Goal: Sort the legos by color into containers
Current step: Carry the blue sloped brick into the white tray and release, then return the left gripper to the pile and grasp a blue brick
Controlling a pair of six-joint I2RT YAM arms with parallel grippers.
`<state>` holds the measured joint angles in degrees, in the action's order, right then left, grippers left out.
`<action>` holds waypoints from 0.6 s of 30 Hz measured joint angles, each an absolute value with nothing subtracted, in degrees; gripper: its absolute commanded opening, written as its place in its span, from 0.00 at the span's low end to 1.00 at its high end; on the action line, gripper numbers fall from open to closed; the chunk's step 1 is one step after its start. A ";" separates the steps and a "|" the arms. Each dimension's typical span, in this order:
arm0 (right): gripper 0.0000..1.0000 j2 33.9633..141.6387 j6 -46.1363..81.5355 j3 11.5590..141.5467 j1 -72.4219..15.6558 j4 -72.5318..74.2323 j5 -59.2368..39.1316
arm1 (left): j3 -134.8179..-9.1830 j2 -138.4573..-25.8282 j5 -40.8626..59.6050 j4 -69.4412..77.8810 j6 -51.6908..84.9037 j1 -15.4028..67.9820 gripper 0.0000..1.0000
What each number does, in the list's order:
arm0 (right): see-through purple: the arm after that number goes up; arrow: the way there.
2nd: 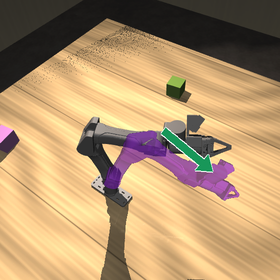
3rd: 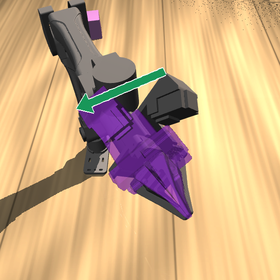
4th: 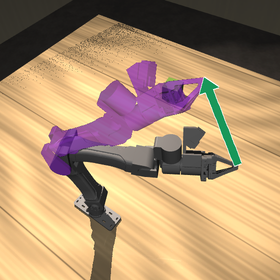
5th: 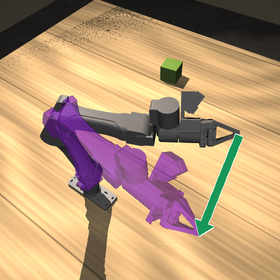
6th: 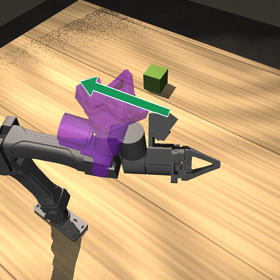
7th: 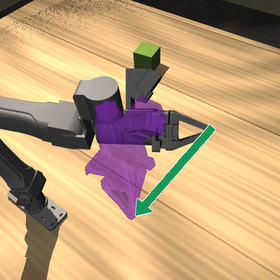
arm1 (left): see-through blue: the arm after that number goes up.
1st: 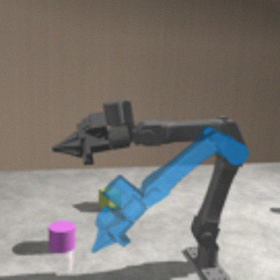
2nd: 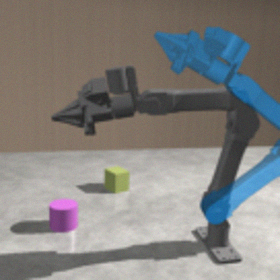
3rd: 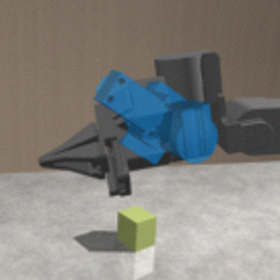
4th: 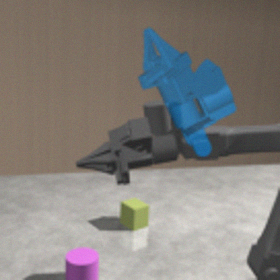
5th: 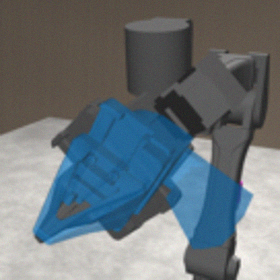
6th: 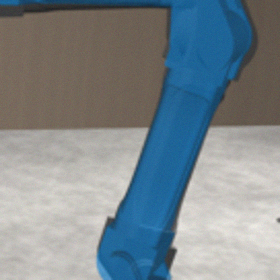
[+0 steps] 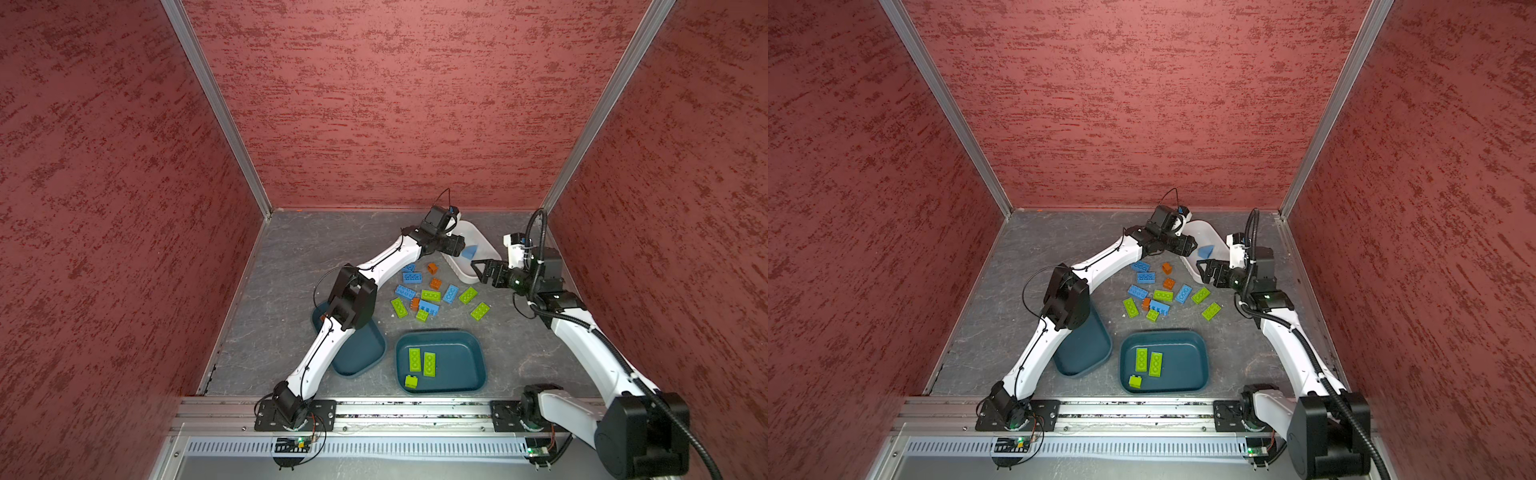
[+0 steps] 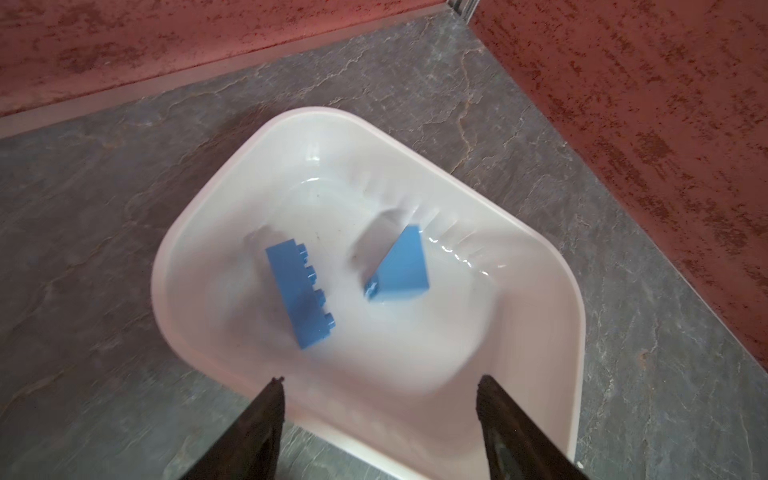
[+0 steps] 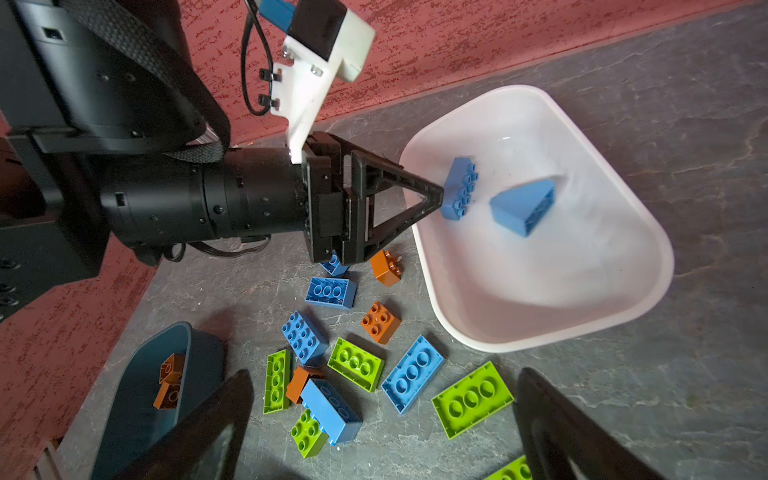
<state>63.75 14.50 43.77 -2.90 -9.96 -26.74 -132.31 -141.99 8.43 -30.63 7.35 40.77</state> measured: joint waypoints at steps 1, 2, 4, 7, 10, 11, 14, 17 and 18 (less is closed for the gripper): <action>0.99 63.75 14.50 43.77 -2.90 -9.96 -26.94 | -130.91 -140.49 7.55 -31.53 7.27 40.82 0.75; 0.99 63.75 14.50 43.79 -2.90 -9.96 -27.16 | -129.69 -139.11 6.92 -32.29 7.33 40.84 0.75; 0.99 63.79 14.48 43.83 -2.90 -9.98 -28.08 | -125.91 -135.00 4.75 -33.93 8.71 40.88 0.75; 0.99 64.36 14.31 44.36 -2.90 -9.96 -29.82 | -121.86 -129.27 1.21 -36.84 12.73 40.88 0.76; 0.99 65.41 14.28 44.84 -2.90 -9.69 -31.68 | -120.42 -125.49 -2.70 -39.70 17.98 40.77 0.77; 0.99 65.73 14.28 44.84 -2.90 -9.65 -32.21 | -119.90 -124.66 -3.81 -40.32 19.99 40.69 0.78; 0.99 67.02 14.31 44.86 -2.90 -9.61 -33.76 | -117.75 -122.96 -7.07 -42.11 27.44 40.25 0.80; 0.99 68.01 14.31 44.84 -2.90 -9.50 -34.92 | -116.57 -123.26 -9.67 -44.25 35.00 39.90 0.81; 0.99 68.16 14.31 44.84 -2.90 -9.45 -35.16 | -116.42 -123.55 -10.55 -44.97 37.28 39.83 0.81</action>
